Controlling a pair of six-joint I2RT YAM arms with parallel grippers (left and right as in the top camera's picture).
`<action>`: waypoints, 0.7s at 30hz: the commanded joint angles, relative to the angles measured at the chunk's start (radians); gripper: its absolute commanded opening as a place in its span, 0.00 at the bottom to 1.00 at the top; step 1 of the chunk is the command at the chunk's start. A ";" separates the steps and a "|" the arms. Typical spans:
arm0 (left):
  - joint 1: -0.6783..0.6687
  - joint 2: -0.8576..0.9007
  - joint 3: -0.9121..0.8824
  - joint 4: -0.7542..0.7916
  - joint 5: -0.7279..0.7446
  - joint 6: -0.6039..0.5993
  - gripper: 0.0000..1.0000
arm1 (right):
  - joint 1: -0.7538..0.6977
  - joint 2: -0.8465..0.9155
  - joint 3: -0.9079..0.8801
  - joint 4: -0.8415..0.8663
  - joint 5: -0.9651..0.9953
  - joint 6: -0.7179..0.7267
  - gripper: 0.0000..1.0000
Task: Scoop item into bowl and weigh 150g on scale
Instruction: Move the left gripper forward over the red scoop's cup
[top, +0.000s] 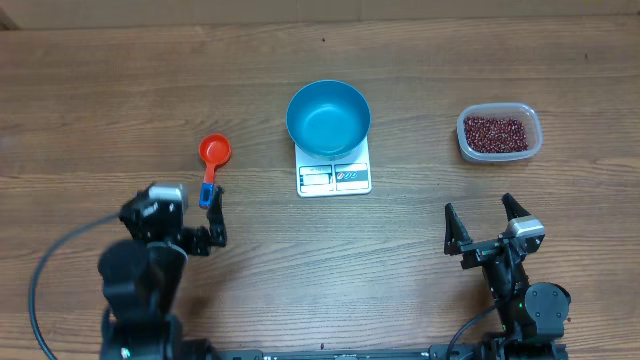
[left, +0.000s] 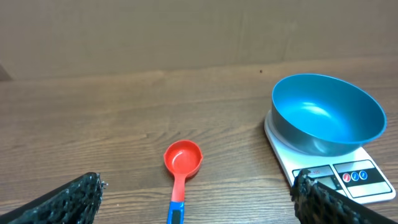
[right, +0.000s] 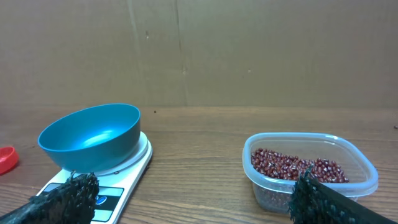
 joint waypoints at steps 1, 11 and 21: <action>0.000 0.144 0.160 -0.060 0.013 0.016 1.00 | 0.000 -0.008 -0.011 0.003 0.003 -0.001 1.00; 0.000 0.546 0.533 -0.322 0.013 0.046 1.00 | 0.000 -0.008 -0.011 0.004 0.003 -0.001 1.00; 0.000 0.964 0.924 -0.638 0.019 0.192 1.00 | 0.000 -0.008 -0.011 0.004 0.003 -0.001 1.00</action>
